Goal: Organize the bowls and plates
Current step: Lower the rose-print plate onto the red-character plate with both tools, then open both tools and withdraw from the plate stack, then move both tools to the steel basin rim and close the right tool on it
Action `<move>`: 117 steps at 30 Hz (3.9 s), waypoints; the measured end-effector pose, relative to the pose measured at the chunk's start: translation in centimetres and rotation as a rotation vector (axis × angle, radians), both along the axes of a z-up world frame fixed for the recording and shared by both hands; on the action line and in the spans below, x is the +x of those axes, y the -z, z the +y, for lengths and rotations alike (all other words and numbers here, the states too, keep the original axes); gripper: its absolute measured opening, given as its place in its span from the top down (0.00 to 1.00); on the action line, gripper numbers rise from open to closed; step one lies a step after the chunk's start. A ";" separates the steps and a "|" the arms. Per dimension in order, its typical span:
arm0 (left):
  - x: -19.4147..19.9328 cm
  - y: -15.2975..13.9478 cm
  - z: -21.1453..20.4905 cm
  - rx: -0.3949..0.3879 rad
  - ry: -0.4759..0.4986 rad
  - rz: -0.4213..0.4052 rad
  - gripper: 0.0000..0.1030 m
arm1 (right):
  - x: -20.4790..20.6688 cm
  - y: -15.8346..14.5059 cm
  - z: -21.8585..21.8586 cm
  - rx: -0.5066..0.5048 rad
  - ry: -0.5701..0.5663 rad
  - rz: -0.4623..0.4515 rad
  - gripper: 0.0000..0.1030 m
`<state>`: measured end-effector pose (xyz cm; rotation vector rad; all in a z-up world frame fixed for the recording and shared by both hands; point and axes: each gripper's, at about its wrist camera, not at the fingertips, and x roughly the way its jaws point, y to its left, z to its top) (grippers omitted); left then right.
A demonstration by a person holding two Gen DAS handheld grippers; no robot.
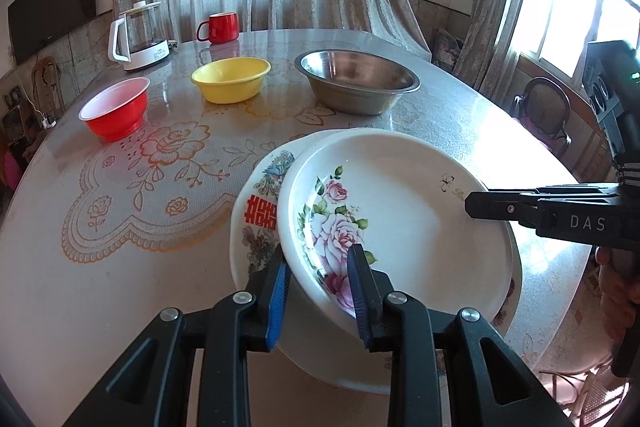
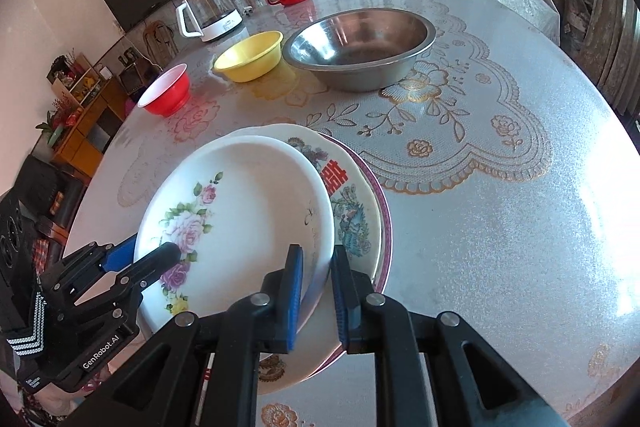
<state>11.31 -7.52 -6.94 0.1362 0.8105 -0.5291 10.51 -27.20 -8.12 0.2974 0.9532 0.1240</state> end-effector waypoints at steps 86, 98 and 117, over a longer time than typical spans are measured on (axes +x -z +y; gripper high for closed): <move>14.9 -5.5 -1.4 -0.139 -0.086 0.103 0.01 | 7.2 -2.6 -11.8 0.109 0.273 -0.173 0.61; 21.4 -3.0 -5.2 -0.143 -0.094 0.208 0.01 | 14.9 -1.0 -13.3 0.146 0.261 -0.110 0.61; 25.0 -0.1 -11.3 -0.049 0.055 0.275 0.31 | 19.7 2.6 -13.2 0.193 0.192 -0.071 0.79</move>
